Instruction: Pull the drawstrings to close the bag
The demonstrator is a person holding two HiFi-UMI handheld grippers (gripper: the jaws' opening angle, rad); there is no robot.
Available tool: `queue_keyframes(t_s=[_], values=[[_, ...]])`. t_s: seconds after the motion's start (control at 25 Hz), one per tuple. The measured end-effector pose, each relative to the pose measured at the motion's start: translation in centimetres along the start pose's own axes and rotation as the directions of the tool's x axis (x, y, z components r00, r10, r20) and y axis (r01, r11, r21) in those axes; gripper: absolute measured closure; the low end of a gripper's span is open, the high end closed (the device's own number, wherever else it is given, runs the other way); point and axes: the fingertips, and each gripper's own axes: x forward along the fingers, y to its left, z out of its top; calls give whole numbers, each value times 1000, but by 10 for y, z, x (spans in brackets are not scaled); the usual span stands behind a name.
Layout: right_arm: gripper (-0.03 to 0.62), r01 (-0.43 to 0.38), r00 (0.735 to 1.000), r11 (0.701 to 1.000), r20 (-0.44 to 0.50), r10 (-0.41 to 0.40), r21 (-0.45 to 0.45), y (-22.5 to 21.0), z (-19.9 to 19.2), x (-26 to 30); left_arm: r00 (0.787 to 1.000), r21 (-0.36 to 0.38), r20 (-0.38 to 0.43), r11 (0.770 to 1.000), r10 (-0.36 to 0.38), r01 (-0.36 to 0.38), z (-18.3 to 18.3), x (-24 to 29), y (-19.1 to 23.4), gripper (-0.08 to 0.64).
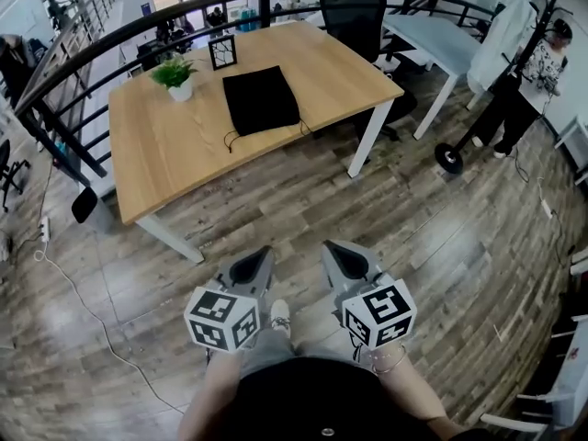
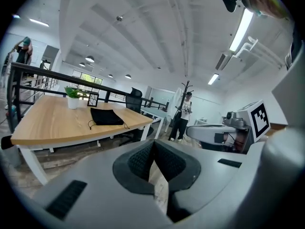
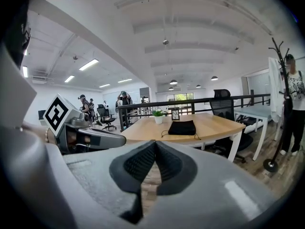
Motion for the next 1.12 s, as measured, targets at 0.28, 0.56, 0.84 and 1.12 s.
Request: queue_keyframes(t_s=[0.28,0.56,0.84,1.12], values=[[594,43,999,999,3,-43,-10,-34,22,75,1000,7,16,1000,-11,11,38,43,66,545],[592,36,999,999,-25,-37,-28,-46,32,117,1000,-8,-9,1000,-27,27,49,70,105,545],[592,26,998,999,-64,-27,-20,-58,26,143,999,-50,-38,998,-32,30,40,89,124,545],[592,-11,996,1000,-89,10,-2,-86,15,186,999,-89,-42,996,22,-26,41,118,163,545]])
